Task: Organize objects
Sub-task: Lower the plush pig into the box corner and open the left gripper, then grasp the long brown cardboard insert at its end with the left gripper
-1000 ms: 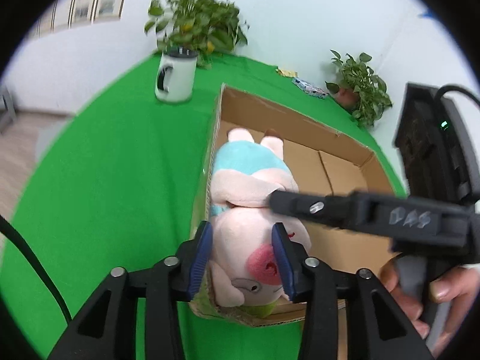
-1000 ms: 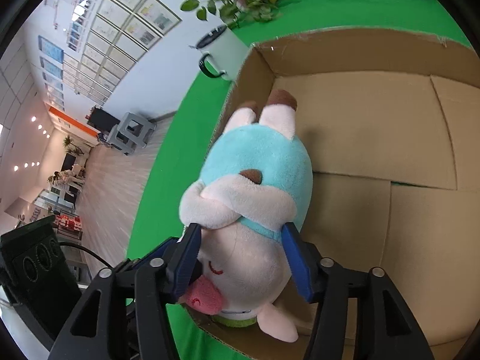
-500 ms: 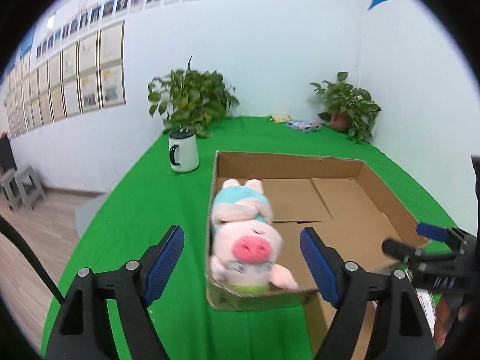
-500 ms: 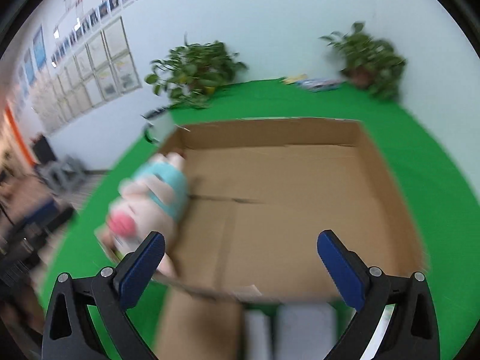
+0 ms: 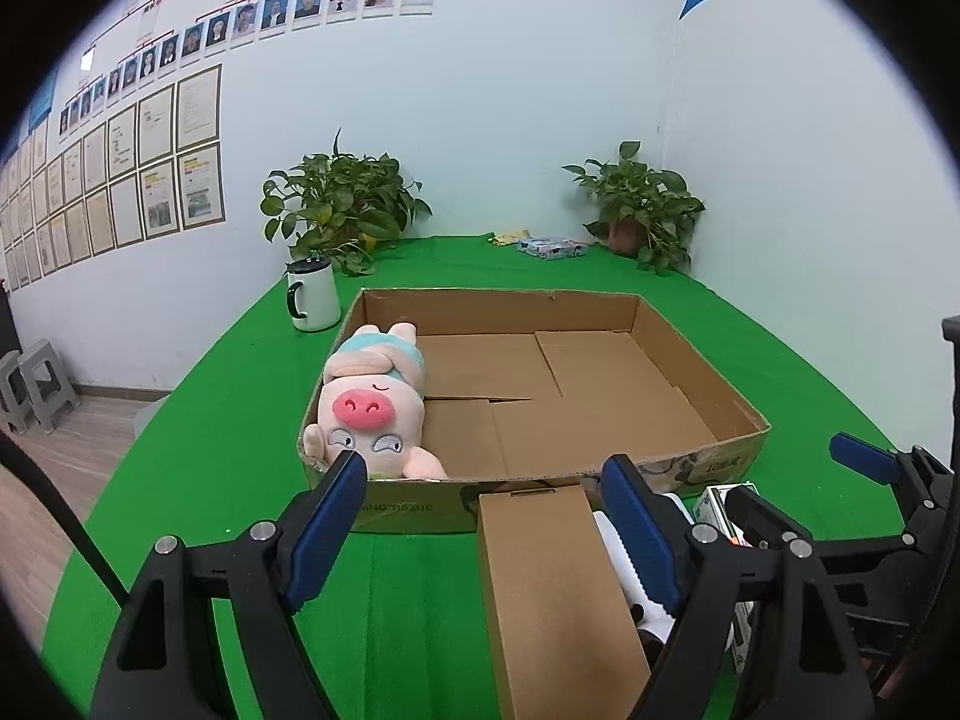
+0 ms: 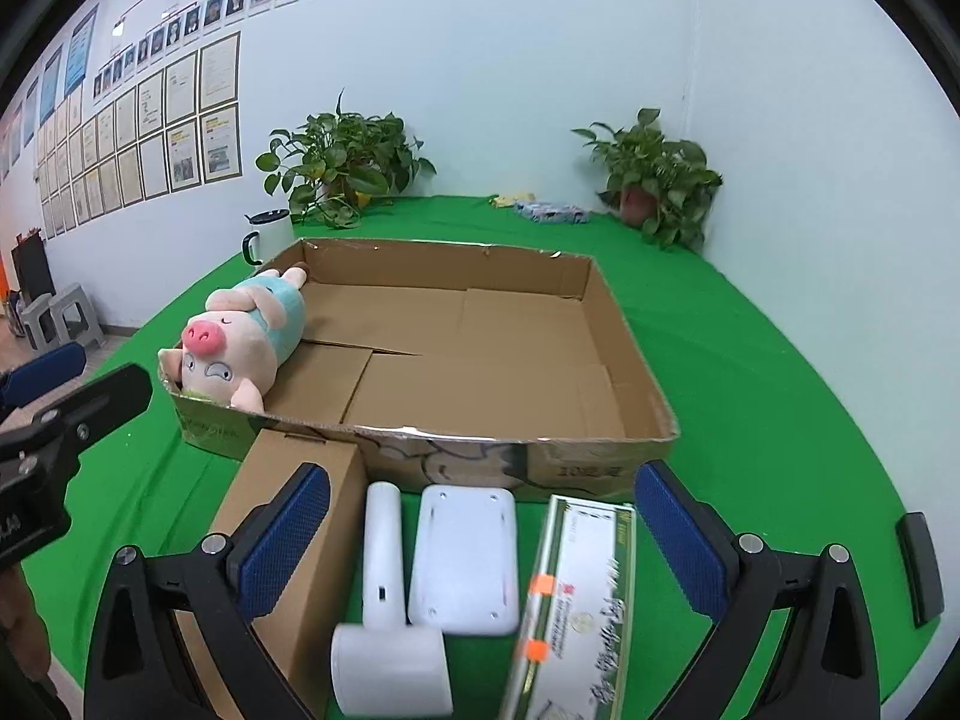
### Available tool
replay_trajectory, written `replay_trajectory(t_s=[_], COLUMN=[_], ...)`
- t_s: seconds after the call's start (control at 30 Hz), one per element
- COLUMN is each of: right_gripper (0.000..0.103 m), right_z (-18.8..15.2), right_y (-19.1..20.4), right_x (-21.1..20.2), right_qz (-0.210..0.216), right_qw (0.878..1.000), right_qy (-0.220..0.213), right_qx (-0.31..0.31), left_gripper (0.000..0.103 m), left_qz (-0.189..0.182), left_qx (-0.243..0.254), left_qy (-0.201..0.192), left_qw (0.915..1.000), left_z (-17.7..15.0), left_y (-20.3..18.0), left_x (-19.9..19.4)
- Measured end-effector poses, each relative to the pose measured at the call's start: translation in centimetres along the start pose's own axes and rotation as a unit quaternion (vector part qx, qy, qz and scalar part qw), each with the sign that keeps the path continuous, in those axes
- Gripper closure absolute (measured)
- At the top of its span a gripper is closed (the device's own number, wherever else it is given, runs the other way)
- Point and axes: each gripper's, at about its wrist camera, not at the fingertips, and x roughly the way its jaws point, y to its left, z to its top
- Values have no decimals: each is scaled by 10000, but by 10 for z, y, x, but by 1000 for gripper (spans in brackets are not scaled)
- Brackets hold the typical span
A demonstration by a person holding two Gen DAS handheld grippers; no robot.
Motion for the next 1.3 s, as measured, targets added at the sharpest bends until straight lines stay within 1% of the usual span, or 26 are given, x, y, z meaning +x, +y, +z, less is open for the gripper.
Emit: replay_trajectory(t_s=[0.23,0.37,0.4,0.43,0.47,0.5,0.53,0.6,0.63,0.73,0.8,0.83,0.93,1.0,1.03,1.07,1.1,1.13,1.3], right_gripper=[1,1,1,1,1,1,1,1,1,1,1,1,1,1,1,1,4,9,9], right_z=[-17,-25,-28,-37,-43,-52,-67,-83,-95,-111,-115,-117,-124,-126,-130,-131,-131,-130,-127], right_y=[-4,-4,-3,1,5,11,20,33,48,77,88,94,108,111,115,117,116,114,106], right_x=[-28,-33,-35,-41,-43,-47,-50,-53,-54,-56,-57,-56,-49,-47,-45,-43,-40,-36,-32], right_qz=[92,315,403,626,760,908,1152,1476,1648,1811,1835,1817,1715,1661,1509,1446,1446,1460,1522], right_qw=[9999,9995,9991,9979,9968,9953,9919,9860,9816,9755,9740,9734,9715,9712,9727,9729,9724,9717,9725], right_qy=[-7,57,100,189,243,328,523,772,948,1134,1167,1207,1397,1443,1442,1458,1498,1569,1518], right_qx=[52,58,57,40,10,-30,-54,-66,-178,-530,-629,-702,-850,-910,-1018,-1059,-1053,-995,-897], left_gripper=[23,23,23,23,23,23,23,23,23,24,24,24,24,24,24,24,24,24,24], left_qz=[-227,-417,-513,-620,-756,-912,-984,-1082,-1128,-1328,-1477,-1500,-1483,-1502,-1543,-1572,-1588,-1584,-1644], left_qx=[-72,-107,-135,-159,-182,-237,-312,-553,-654,-891,-917,-923,-1027,-1146,-1207,-1223,-1197,-1161,-1175], left_qy=[140,245,310,377,483,697,857,1149,1261,1522,1640,1662,1691,1739,1777,1804,1840,1857,1870], left_qw=[9996,9988,9981,9972,9958,9931,9910,9859,9834,9753,9710,9702,9689,9665,9644,9632,9626,9628,9613], left_z=[-11,-19,-22,-26,-31,-40,-47,-66,-74,-94,-103,-106,-113,-118,-120,-121,-121,-122,-122], left_y=[-3,-1,0,2,5,10,15,25,29,37,37,38,43,49,51,51,51,51,53], left_x=[-14,-21,-22,-21,-19,-14,-10,-2,1,10,14,16,20,22,23,24,25,26,26])
